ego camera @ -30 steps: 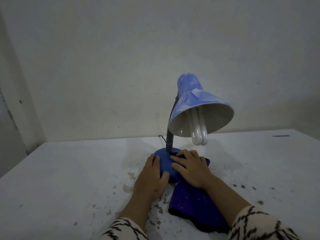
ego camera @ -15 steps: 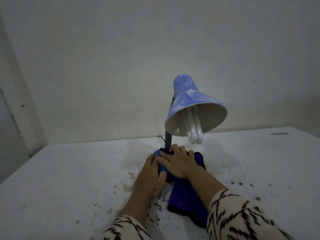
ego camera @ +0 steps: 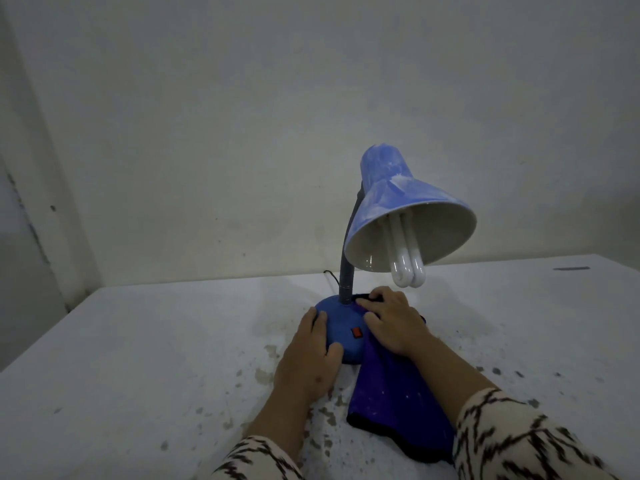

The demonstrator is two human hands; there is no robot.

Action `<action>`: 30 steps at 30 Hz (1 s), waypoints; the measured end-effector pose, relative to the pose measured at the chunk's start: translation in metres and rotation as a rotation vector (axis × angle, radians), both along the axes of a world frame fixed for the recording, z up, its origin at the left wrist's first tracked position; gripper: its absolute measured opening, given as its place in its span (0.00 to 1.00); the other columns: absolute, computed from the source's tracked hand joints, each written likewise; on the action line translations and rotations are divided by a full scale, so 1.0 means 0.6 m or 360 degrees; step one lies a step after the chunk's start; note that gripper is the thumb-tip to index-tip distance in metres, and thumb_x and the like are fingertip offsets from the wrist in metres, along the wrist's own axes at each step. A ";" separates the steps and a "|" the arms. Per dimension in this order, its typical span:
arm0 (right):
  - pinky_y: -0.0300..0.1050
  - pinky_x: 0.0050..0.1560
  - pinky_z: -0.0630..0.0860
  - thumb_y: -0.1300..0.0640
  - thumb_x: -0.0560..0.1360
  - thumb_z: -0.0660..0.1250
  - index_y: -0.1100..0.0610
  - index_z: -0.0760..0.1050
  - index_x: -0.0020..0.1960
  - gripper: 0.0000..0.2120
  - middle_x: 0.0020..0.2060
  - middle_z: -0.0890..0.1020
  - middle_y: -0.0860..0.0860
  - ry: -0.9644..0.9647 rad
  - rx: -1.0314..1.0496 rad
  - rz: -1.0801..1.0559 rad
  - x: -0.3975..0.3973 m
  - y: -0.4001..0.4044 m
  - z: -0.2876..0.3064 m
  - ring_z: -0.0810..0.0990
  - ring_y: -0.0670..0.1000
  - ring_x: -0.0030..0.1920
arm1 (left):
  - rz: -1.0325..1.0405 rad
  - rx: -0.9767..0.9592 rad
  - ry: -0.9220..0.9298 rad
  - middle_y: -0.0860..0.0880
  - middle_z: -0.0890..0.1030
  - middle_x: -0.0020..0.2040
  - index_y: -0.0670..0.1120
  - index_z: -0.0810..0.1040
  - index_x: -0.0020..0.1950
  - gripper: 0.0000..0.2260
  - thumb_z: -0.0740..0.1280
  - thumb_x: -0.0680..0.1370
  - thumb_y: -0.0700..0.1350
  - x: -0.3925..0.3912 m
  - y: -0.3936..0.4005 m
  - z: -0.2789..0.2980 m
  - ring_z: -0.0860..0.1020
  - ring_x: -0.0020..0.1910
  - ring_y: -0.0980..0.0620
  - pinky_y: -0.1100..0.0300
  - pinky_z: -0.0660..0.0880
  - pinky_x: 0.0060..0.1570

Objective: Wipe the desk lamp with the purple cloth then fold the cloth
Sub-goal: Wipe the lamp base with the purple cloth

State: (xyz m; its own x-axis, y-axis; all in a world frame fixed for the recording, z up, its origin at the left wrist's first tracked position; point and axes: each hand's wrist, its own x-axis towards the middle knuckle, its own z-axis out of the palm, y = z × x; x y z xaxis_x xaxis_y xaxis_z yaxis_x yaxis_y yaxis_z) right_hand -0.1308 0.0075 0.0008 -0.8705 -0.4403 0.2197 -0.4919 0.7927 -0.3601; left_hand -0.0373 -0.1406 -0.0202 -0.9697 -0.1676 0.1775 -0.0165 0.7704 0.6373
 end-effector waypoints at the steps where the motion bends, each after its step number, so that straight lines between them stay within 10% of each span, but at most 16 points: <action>1: 0.53 0.64 0.64 0.50 0.78 0.52 0.48 0.62 0.71 0.22 0.67 0.63 0.49 -0.0025 0.0060 -0.0042 -0.005 -0.004 0.003 0.61 0.53 0.66 | 0.0002 0.0000 -0.0001 0.52 0.47 0.77 0.46 0.51 0.76 0.27 0.55 0.78 0.47 0.000 0.000 0.000 0.54 0.75 0.52 0.55 0.58 0.72; 16: 0.45 0.61 0.57 0.51 0.78 0.54 0.42 0.64 0.69 0.20 0.65 0.65 0.40 0.0135 0.0053 0.0238 0.040 0.025 -0.010 0.59 0.46 0.63 | 0.0001 0.0005 0.0012 0.52 0.48 0.77 0.47 0.51 0.76 0.27 0.55 0.78 0.48 -0.006 0.001 -0.004 0.56 0.74 0.52 0.57 0.59 0.70; 30: 0.55 0.63 0.58 0.44 0.78 0.46 0.43 0.55 0.71 0.21 0.63 0.59 0.52 0.0094 0.0426 0.0073 0.024 -0.060 0.015 0.60 0.54 0.61 | -0.0016 0.0050 0.0008 0.51 0.49 0.77 0.46 0.51 0.76 0.27 0.55 0.78 0.46 0.000 0.002 0.003 0.57 0.74 0.51 0.52 0.62 0.71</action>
